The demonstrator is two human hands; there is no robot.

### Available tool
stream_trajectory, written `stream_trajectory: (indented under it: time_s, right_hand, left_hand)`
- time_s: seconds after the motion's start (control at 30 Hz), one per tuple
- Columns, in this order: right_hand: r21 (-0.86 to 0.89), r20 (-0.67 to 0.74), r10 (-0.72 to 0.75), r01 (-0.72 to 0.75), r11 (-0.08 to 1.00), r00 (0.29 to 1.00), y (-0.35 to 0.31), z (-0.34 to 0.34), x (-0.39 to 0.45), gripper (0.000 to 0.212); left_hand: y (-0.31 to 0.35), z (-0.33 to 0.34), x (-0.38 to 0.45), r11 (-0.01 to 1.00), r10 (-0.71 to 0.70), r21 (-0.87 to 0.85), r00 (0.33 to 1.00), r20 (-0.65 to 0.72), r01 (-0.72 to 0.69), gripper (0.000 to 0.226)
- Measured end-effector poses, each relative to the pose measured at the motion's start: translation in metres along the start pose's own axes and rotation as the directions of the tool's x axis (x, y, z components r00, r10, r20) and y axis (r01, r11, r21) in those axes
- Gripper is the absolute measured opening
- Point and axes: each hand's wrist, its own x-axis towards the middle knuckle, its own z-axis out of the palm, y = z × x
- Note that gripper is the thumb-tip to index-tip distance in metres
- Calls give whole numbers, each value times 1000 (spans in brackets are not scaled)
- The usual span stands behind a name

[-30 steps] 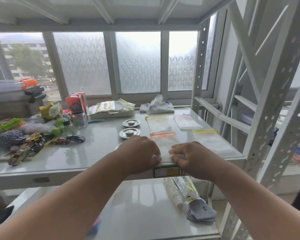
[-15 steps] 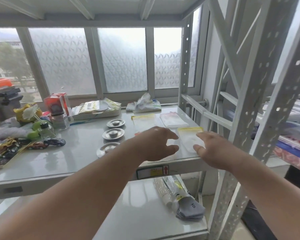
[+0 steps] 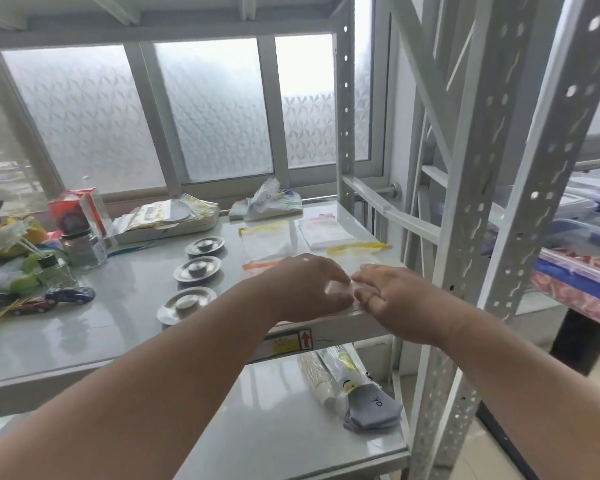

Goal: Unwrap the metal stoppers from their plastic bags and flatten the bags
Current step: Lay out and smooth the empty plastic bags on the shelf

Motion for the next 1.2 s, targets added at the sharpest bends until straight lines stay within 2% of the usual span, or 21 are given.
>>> stream_trajectory:
  time_s: [0.13, 0.23, 0.43, 0.73, 1.1, 1.2]
  right_hand:
    - [33, -58, -4, 6, 999, 998, 4, 0, 2, 49]
    - [43, -25, 25, -23, 999, 999, 9, 0, 4, 46]
    - [75, 12, 8, -9, 997, 1000, 15, 4, 9, 44]
    - [136, 75, -40, 29, 990, 996, 21, 5, 7, 40]
    - [96, -2, -62, 62, 993, 998, 17, 6, 3, 41]
    - [131, -8, -60, 60, 990, 998, 20, 3, 0, 40]
  left_hand:
    - [8, 1, -1, 994, 41, 102, 998, -51, -36, 41]
    - [7, 5, 0, 998, 17, 58, 998, -59, -14, 47]
    - [2, 5, -10, 998, 53, 36, 994, -101, -50, 31]
    - [5, 8, -21, 999, 34, 34, 991, -128, -30, 34]
    - [-11, 4, -22, 999, -35, -20, 998, -51, 34, 48]
    - [-14, 3, -23, 999, -37, -31, 994, -98, 34, 47]
